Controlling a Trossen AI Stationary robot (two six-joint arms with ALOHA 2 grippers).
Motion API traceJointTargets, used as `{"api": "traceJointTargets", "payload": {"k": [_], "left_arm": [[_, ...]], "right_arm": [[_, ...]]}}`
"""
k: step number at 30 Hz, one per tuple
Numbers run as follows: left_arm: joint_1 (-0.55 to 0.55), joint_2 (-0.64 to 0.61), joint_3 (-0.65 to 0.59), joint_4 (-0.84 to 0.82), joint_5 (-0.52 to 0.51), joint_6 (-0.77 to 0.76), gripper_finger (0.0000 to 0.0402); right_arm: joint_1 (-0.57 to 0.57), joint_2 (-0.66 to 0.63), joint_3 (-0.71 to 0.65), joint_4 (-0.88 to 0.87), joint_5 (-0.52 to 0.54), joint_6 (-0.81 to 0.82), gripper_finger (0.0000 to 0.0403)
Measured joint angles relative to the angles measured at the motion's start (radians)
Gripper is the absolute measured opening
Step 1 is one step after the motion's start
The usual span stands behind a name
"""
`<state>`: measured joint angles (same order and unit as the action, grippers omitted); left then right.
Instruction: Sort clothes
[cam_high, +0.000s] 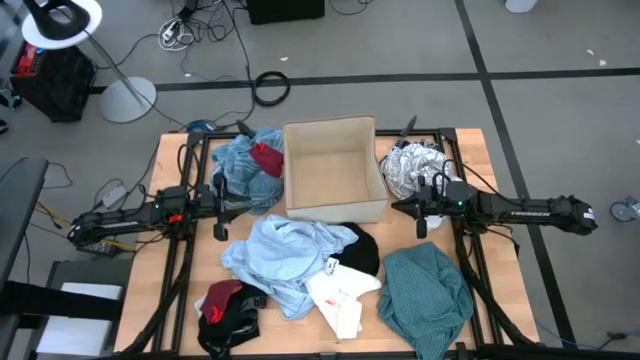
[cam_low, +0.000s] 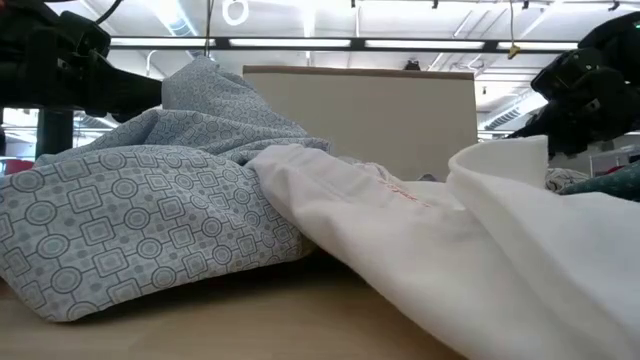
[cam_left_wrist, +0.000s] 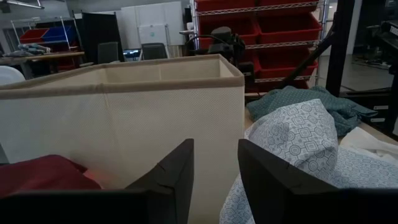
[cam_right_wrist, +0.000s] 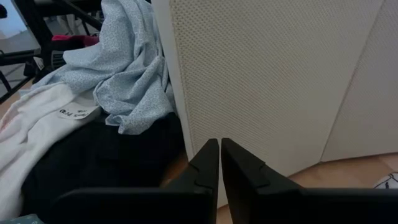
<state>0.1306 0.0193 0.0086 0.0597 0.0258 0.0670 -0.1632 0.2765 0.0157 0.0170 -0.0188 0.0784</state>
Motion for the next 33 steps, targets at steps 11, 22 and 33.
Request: {"api": "traceJointTargets", "payload": {"k": [11,22,33], "left_arm": [[0.0,0.0,0.0,0.0,0.0,0.0,0.0131],[0.0,0.0,0.0,0.0,0.0,0.0,0.0131],[0.0,0.0,0.0,0.0,0.0,0.0,0.0131]], "right_arm": [[0.0,0.0,0.0,0.0,0.0,0.0,0.0022],[0.0,0.0,0.0,0.0,0.0,0.0,0.0022],[-0.004,0.0,0.0,0.015,0.034,-0.048,0.0022]]}}
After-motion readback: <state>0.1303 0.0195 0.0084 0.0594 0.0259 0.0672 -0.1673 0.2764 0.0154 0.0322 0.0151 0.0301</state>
